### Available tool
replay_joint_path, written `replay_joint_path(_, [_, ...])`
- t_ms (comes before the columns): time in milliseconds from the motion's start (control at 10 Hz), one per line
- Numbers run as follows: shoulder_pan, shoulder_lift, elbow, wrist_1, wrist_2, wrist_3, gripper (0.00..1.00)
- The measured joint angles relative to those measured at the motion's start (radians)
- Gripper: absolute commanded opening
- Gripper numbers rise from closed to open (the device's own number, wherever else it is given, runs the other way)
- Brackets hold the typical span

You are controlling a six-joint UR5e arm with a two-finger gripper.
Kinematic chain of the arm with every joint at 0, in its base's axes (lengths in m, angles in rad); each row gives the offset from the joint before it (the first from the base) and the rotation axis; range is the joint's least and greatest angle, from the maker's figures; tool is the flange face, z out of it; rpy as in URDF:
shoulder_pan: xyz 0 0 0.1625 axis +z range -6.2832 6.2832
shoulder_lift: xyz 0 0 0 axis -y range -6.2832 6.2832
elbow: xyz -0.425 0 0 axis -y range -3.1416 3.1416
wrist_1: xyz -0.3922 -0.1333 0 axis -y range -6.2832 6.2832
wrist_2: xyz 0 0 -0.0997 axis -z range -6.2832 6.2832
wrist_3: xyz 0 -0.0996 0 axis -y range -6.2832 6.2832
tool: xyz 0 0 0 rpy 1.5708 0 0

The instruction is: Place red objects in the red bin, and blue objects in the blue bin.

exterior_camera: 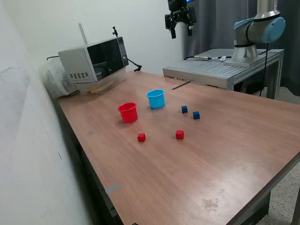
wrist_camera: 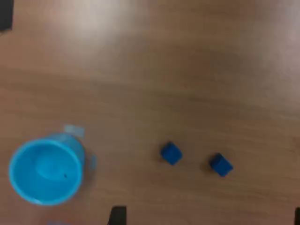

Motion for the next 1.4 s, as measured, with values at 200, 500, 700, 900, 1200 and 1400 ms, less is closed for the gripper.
replay_joint_path(200, [0.042,0.102,-0.034,-0.064,0.006,-0.037,1.0])
replay_joint_path(500, [0.086,0.259,-0.039,-0.172,0.003,-0.183,1.0])
replay_joint_path(700, [0.095,0.329,-0.034,-0.22,0.0,-0.318,1.0])
replay_joint_path(900, [0.094,0.371,-0.008,-0.241,-0.002,-0.45,1.0])
replay_joint_path(1200, [0.09,0.423,0.04,-0.283,-0.009,-0.552,1.0])
replay_joint_path(1400, [0.094,0.469,0.05,-0.317,-0.034,-0.565,1.0])
